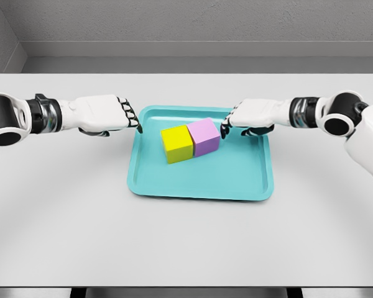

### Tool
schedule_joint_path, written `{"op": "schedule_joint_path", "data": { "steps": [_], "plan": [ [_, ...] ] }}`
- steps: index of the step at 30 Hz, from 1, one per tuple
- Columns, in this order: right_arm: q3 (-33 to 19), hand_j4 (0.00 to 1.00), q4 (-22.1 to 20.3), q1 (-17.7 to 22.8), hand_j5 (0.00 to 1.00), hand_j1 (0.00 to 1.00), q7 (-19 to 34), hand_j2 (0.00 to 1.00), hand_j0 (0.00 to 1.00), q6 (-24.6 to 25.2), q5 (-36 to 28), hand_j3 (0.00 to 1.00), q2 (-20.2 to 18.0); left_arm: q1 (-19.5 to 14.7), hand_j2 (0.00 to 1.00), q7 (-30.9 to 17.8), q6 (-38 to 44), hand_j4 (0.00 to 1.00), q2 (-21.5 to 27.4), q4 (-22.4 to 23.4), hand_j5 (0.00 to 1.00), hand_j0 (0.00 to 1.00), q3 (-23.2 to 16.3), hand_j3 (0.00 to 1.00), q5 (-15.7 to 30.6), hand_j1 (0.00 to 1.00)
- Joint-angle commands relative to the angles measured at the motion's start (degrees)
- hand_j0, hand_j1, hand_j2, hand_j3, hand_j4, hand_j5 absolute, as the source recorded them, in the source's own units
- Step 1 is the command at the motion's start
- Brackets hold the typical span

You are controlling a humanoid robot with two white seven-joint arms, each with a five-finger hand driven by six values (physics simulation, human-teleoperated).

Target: Push two cubes

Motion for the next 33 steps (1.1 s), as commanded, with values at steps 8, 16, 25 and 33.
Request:
{"op": "schedule_joint_path", "data": {
  "steps": [8, 16, 25, 33],
  "plan": [
    [0.06, 0.61, 1.67, 0.00, 0.61, 0.61, -0.02, 0.61, 0.61, 0.14, 0.14, 0.61, 1.03, 0.09, 0.78, 0.03, 0.13, 0.78, 0.57, -0.11, 0.78, 0.78, 0.65, 0.78, 1.13, 0.78],
    [0.41, 0.61, 0.97, 0.00, 0.61, 0.61, -0.02, 0.61, 0.61, 0.14, 0.23, 0.61, 1.29, 0.00, 0.78, 0.03, 0.13, 0.78, 0.75, -0.11, 0.78, 0.78, 0.83, 0.78, 1.21, 0.78],
    [0.41, 0.61, 1.32, 0.00, 0.61, 0.61, -0.02, 0.61, 0.61, 0.14, 0.23, 0.61, 1.29, 0.00, 0.78, 0.03, 0.13, 0.78, 1.19, -0.11, 0.78, 0.78, 0.91, 0.78, 1.21, 0.78],
    [-5.21, 0.62, -2.98, -0.44, 0.62, 0.62, -0.02, 0.62, 0.62, 0.14, -0.83, 0.62, -6.70, 0.35, 0.78, 0.11, 0.13, 0.78, 4.70, 0.60, 0.78, 0.78, 2.76, 0.78, 5.52, 0.78]
  ]
}}
